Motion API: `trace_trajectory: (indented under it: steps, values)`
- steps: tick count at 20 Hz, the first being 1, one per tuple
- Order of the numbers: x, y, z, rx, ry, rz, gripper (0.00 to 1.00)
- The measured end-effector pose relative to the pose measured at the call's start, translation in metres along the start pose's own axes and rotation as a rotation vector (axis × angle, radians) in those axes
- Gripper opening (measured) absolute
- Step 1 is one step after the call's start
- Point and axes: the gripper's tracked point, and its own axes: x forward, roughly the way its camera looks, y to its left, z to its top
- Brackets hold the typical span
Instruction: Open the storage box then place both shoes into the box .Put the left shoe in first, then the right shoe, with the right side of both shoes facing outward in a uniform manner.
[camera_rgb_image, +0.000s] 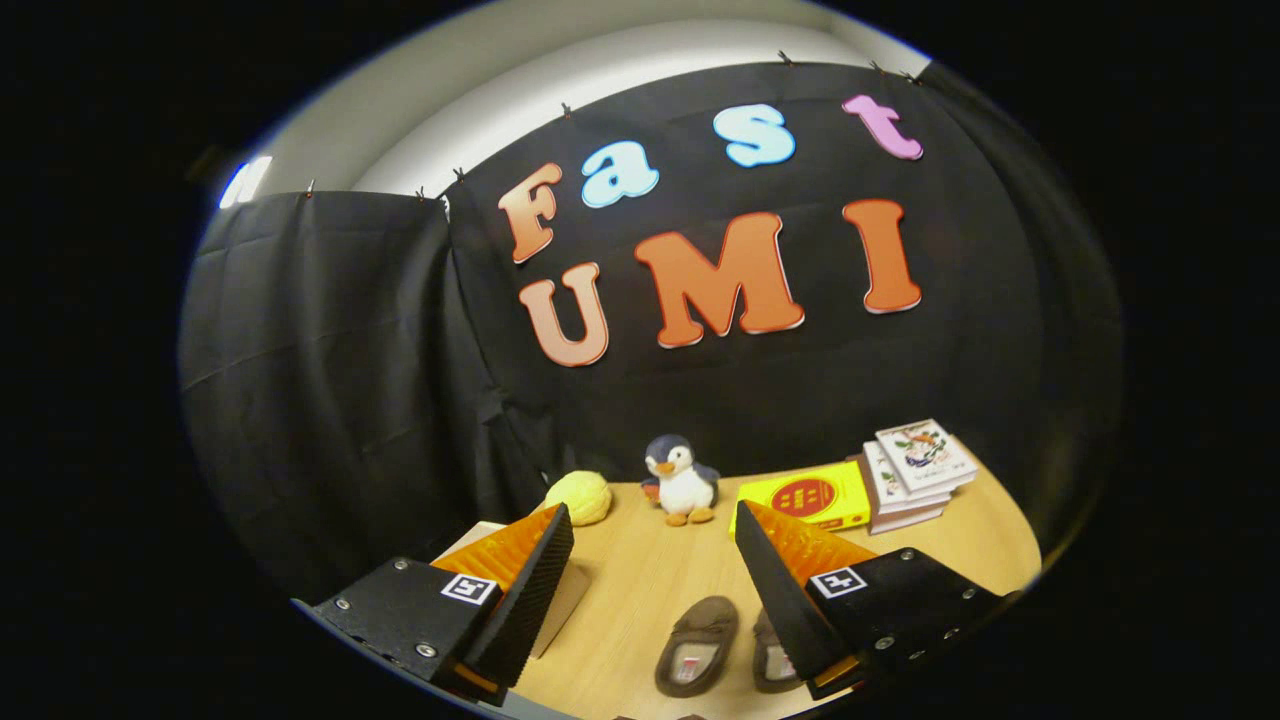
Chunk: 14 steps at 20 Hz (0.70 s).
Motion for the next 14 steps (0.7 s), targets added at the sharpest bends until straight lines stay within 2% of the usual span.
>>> trace_trajectory:
  steps: [14]
  values:
    - [0.055, 0.098, -0.123, 0.349, 0.491, 0.315, 0.97]
